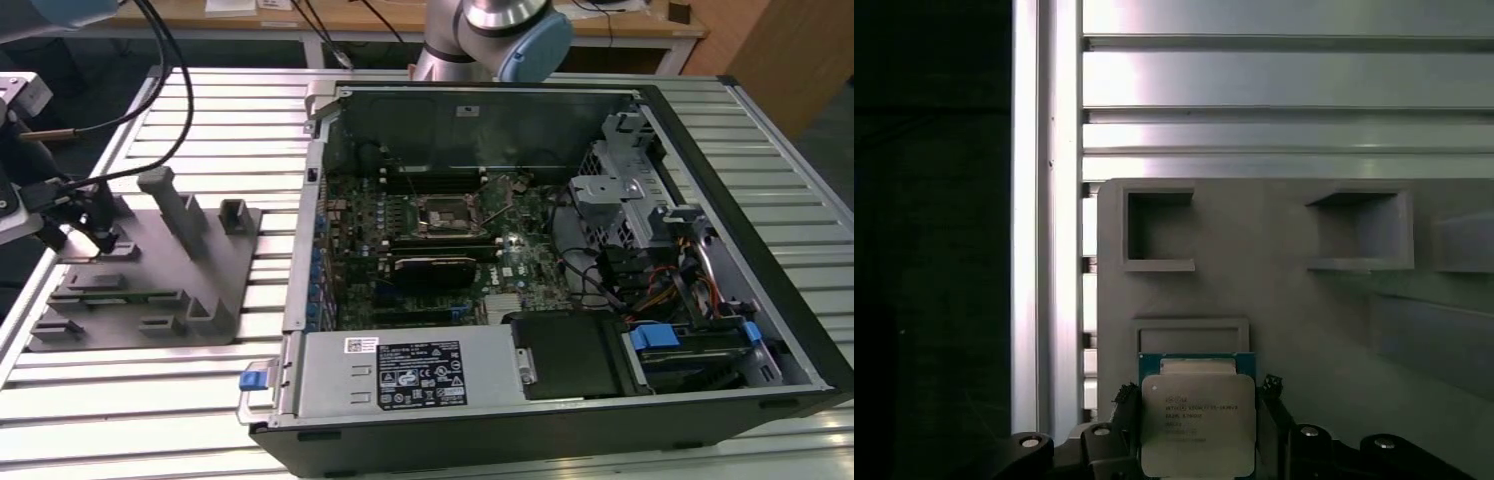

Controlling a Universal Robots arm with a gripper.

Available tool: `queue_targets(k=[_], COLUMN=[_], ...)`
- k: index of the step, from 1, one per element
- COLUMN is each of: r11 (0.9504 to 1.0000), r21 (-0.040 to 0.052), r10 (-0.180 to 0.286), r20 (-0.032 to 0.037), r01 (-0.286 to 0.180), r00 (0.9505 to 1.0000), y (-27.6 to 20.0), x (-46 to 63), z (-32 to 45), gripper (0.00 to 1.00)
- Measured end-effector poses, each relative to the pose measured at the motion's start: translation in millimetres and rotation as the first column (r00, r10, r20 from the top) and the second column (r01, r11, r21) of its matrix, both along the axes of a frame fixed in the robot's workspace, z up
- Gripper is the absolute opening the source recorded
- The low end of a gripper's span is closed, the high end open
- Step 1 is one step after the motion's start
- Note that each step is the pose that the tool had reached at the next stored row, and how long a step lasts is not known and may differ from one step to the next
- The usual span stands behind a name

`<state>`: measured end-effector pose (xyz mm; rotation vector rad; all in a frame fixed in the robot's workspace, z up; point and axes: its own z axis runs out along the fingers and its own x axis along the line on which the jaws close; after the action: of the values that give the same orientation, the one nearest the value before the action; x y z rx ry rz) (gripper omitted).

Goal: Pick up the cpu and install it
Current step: 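Pick up the cpu and move it towards the insertion slot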

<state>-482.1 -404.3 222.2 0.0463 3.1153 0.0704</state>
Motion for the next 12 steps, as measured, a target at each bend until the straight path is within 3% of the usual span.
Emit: queue_targets(k=[12], r11=[1.0000], r21=[0.0001], r10=[0.000], r20=[0.0006], r01=[0.000], r00=[1.0000], y=[0.0], x=[0.0], z=[18.3], gripper=[0.55])
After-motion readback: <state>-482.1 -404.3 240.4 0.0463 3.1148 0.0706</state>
